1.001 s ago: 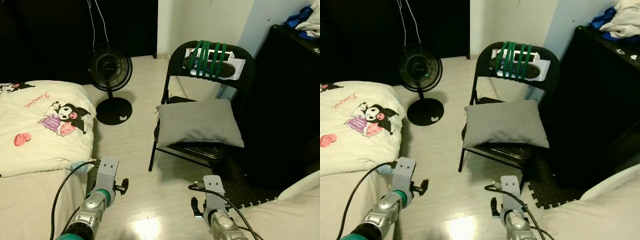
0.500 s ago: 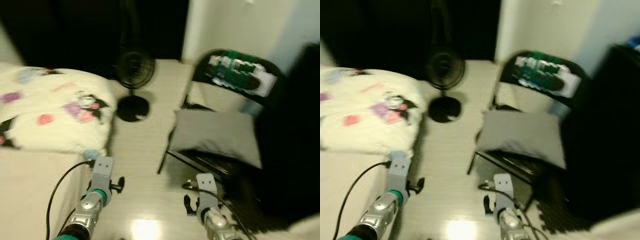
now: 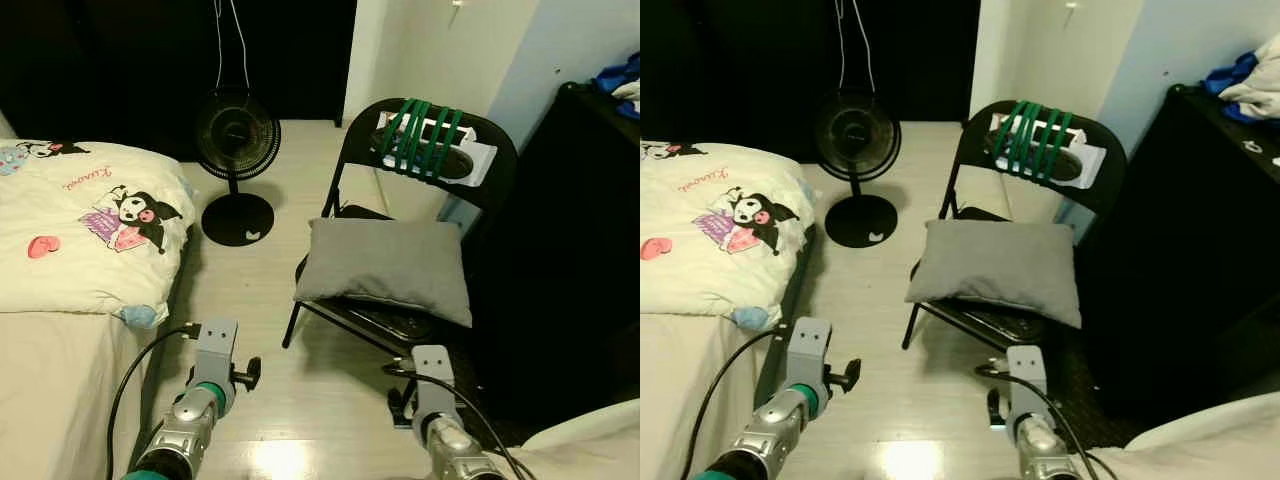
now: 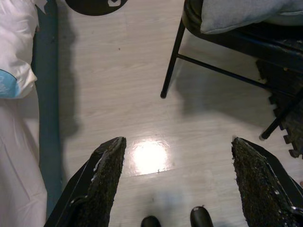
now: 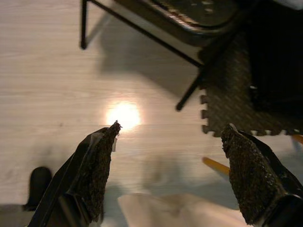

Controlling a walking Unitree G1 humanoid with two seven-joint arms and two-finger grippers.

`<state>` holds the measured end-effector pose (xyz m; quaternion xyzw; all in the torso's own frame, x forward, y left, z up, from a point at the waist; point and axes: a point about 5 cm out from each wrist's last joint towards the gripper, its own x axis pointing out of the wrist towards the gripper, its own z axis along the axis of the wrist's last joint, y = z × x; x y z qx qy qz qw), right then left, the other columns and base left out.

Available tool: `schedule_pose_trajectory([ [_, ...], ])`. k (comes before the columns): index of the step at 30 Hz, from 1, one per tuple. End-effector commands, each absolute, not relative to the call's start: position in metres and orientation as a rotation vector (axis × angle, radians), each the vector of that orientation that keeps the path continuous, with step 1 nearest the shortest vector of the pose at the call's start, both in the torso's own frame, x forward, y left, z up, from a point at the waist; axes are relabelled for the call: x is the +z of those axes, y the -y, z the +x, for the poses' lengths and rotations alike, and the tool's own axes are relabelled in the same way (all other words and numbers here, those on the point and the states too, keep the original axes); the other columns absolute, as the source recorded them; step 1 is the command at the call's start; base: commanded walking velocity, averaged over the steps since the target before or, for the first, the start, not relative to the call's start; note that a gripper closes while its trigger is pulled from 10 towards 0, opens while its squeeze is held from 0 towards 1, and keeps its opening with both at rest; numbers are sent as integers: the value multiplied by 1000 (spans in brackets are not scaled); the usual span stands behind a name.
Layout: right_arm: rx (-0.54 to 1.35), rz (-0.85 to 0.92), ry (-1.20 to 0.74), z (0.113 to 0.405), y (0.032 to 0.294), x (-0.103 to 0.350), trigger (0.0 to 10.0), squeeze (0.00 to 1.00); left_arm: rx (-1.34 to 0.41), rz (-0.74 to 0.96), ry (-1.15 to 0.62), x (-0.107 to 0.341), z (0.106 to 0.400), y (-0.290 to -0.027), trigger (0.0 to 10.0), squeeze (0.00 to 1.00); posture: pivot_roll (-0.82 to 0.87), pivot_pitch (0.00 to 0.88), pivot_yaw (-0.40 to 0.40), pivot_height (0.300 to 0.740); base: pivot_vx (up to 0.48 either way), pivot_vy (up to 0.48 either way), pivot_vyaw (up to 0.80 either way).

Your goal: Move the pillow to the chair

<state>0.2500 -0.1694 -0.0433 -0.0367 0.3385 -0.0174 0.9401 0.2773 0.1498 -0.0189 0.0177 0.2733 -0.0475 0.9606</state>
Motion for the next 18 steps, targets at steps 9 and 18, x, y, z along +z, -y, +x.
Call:
schedule_pose_trajectory([
  [9,-27,-71,-732,241,167,-50,10000,0,-79,34,-603,-27,269,-154,10000,0,30,4,39,740,0,320,0],
  [18,-27,-75,-739,240,166,-52,10000,0,-88,47,-569,-25,269,-153,10000,0,29,1,44,740,0,0,0],
])
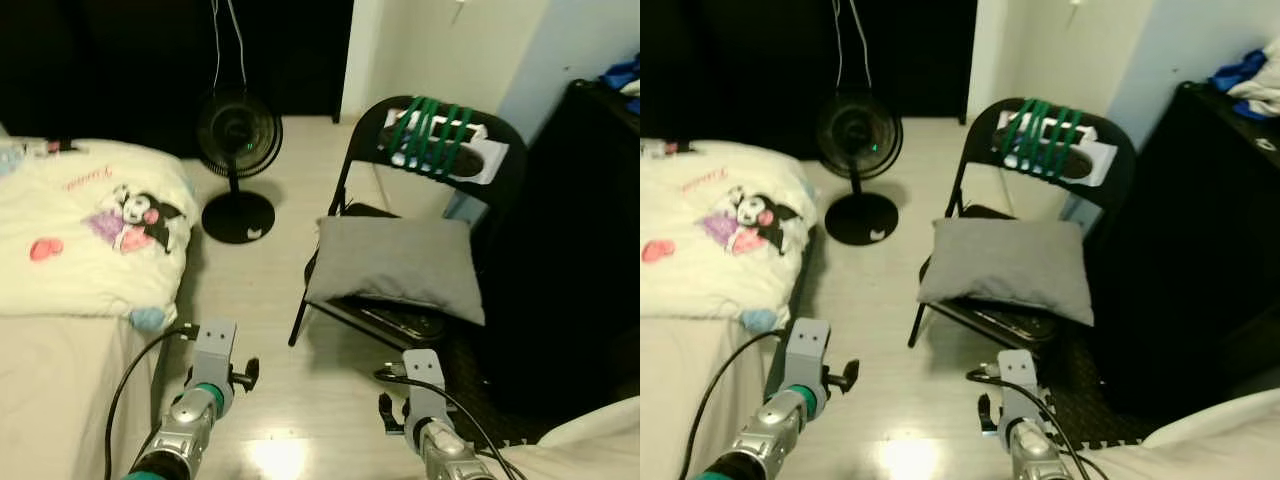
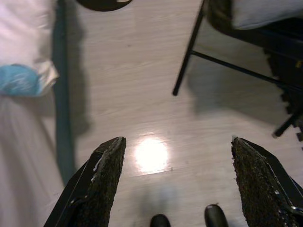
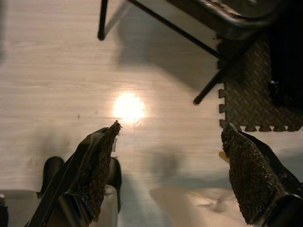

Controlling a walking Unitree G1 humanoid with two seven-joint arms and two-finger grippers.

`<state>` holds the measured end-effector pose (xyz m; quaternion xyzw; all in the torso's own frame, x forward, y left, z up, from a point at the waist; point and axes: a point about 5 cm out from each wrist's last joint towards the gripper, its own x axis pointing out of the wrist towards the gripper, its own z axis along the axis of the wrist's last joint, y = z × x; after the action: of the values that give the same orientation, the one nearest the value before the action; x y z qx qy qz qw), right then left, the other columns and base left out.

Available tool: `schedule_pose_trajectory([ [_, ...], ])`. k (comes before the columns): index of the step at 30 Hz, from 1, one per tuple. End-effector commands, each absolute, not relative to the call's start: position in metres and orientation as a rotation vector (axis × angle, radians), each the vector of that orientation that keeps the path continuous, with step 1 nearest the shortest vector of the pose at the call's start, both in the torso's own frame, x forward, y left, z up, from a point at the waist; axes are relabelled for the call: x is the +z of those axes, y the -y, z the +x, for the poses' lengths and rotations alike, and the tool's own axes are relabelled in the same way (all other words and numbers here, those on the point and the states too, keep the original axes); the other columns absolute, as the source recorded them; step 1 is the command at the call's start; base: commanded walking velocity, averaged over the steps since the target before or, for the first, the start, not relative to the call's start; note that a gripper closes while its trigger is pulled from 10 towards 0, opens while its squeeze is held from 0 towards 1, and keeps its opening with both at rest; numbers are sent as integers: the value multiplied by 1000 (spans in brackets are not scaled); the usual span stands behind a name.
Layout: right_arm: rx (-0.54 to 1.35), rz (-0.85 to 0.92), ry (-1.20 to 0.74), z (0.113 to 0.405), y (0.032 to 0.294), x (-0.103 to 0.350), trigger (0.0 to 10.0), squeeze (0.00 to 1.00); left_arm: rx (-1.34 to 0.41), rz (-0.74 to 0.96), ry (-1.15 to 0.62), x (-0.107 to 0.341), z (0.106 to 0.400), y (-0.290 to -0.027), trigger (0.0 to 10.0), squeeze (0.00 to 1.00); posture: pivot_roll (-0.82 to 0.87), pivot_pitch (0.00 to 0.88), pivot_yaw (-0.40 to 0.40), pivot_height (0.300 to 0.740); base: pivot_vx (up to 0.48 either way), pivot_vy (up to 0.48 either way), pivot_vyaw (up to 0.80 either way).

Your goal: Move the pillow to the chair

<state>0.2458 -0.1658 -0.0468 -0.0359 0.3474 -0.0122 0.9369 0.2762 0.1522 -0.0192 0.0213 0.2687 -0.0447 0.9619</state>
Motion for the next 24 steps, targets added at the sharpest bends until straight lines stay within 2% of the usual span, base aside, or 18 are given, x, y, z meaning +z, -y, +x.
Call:
schedule_pose_trajectory([
  [1,-28,-76,-741,239,166,-52,10000,0,-93,42,-564,-25,270,-152,10000,0,29,0,45,740,0,0,0],
  [7,-31,-78,-750,236,167,-54,10000,0,-103,45,-558,-24,271,-151,10000,0,27,0,47,740,0,0,0],
  [16,-36,-79,-756,235,168,-55,10000,0,-102,42,-573,-25,270,-150,10000,0,25,0,49,740,0,376,0],
  [24,-48,-84,-785,227,171,-60,10000,0,-112,60,-562,-25,270,-148,10000,0,23,0,51,740,0,0,0],
])
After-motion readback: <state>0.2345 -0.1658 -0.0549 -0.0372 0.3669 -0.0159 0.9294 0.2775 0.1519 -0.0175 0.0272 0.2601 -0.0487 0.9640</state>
